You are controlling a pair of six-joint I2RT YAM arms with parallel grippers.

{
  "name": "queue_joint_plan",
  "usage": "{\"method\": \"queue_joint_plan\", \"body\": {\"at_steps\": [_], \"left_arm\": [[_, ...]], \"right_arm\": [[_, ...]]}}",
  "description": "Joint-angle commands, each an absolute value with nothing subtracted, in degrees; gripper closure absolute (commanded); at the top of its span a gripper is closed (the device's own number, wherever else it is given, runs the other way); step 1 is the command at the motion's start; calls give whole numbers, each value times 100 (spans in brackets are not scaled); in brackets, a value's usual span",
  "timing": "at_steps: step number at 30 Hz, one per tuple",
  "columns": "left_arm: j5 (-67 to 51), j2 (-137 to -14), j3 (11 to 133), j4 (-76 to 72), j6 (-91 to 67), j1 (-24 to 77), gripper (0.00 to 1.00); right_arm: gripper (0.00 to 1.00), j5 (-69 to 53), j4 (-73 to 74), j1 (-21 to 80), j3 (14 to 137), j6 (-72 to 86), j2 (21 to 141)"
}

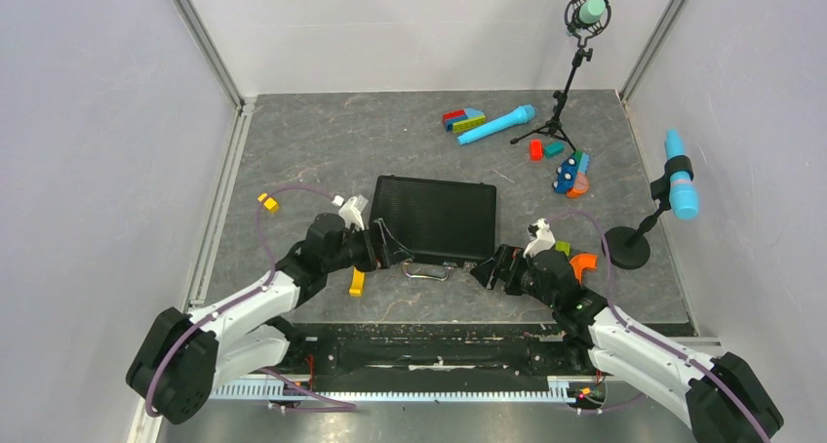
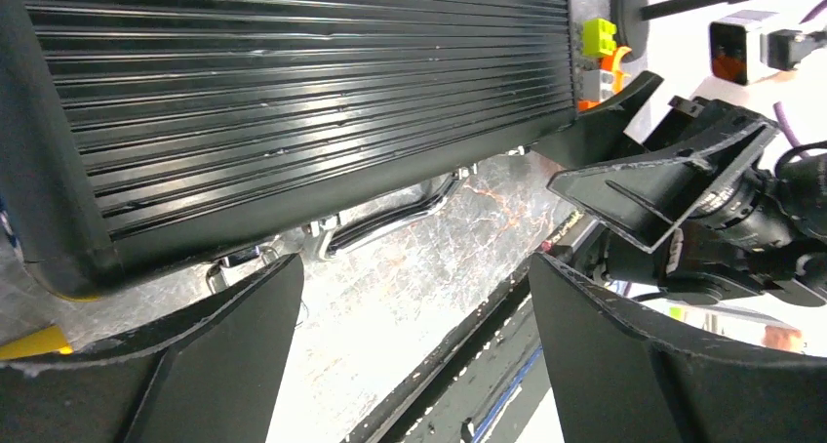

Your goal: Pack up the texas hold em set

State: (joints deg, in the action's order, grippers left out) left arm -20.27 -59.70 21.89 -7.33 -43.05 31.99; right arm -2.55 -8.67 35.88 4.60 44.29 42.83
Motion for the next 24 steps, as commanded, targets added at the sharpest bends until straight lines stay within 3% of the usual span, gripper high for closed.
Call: {"method": "queue_joint_plan", "body": {"at_steps": [1, 14, 24], "left_arm": [[-2496, -5708, 1765, -1697, -4812, 3208, 9], [-2407, -6265, 1361, -2110, -4870, 3208, 14], [-1680, -5972, 1081, -1617, -4764, 3208, 13]], "right_arm": [[2, -107, -449, 3586, 515, 4331, 4314], [2, -81, -396, 3585, 544, 4290, 4359], [2, -96, -461, 3585, 542, 4263, 4497]]}}
